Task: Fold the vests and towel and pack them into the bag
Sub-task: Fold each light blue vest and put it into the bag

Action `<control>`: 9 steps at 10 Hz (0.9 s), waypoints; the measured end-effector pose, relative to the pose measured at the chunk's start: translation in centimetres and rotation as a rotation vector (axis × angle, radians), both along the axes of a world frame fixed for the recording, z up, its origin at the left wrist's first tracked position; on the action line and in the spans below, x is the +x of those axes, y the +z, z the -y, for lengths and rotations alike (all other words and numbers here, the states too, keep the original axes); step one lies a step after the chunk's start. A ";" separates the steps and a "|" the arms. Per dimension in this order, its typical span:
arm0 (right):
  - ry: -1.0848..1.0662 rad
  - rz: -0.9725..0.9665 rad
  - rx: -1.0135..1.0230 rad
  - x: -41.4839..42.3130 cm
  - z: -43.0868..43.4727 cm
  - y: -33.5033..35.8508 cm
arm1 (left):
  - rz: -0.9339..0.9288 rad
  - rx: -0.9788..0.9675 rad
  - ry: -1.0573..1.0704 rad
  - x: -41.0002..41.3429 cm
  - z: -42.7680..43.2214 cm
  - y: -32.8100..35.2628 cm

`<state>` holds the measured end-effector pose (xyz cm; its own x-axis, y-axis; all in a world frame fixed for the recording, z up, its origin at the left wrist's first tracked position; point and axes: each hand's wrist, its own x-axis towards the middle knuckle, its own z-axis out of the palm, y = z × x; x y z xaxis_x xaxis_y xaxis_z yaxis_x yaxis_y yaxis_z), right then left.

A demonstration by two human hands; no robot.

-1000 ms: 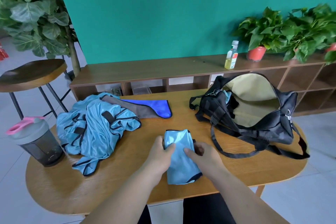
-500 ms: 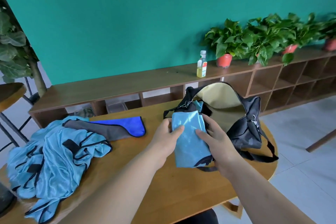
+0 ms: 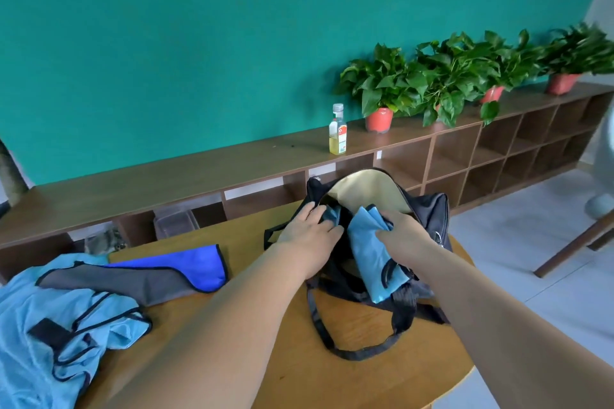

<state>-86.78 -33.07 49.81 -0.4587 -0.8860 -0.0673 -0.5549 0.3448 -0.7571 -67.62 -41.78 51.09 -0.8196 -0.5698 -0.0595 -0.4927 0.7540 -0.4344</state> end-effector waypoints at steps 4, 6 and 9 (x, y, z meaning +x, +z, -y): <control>0.226 0.246 0.104 0.0 9.7 -0.4 | -0.061 -0.121 -0.177 1.8 3.4 1.1; -0.154 0.401 0.005 3.9 13.7 -4.0 | -0.222 -0.001 -0.146 2.5 4.4 1.6; -0.146 0.242 0.136 3.8 16.0 -3.8 | -0.338 0.055 -0.140 3.0 5.2 0.8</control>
<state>-82.95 -49.09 46.01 -0.5364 -0.7875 -0.3033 -0.3016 0.5146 -0.8026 -64.59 -47.01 51.89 -0.8682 -0.4539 0.2005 -0.4915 0.8423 -0.2213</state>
